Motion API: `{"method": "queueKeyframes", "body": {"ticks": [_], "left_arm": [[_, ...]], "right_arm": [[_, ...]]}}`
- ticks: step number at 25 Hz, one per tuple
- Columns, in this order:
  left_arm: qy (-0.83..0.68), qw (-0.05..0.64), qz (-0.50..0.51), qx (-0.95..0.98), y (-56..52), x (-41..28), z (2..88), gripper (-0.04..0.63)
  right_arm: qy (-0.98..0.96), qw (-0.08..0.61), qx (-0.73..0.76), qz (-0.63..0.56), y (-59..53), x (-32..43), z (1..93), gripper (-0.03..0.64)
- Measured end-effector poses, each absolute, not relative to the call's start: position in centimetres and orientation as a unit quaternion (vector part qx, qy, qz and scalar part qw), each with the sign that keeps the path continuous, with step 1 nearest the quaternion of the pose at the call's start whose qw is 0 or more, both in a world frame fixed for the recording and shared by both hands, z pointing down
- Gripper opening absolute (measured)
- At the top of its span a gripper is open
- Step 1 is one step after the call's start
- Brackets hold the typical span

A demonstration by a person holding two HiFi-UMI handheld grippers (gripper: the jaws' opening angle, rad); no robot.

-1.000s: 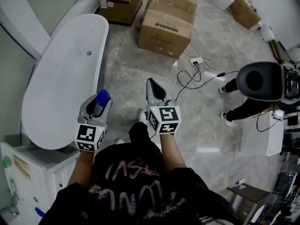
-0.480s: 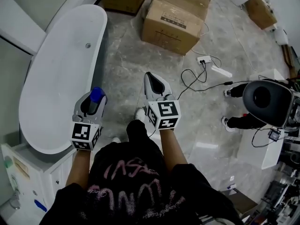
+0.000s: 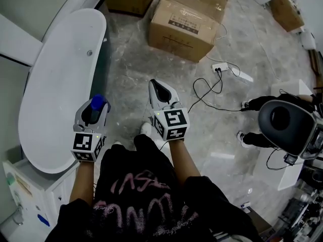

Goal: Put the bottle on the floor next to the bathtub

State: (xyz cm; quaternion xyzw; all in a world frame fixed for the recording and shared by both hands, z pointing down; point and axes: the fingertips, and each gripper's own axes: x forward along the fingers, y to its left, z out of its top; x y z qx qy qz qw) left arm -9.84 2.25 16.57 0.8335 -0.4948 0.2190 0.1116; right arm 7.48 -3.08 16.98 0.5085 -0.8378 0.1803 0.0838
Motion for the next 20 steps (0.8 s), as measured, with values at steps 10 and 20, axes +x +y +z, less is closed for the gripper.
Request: {"method": "queueKeyframes", "body": {"ticks": [10, 20], "left_arm": [[-0.489, 0.138, 0.236, 0.828, -2.3, -9.3, 19.6, 0.151], [-0.483, 0.166, 0.244, 0.824, -7.5, -11.8, 25.8, 0.150]], "right_arm": [[-0.833, 0.114, 0.500, 0.205, -5.9, 8.3, 20.5, 0.014], [-0.828, 0.148, 0.498, 0.210, -9.8, 6.2, 24.5, 0.020]]}}
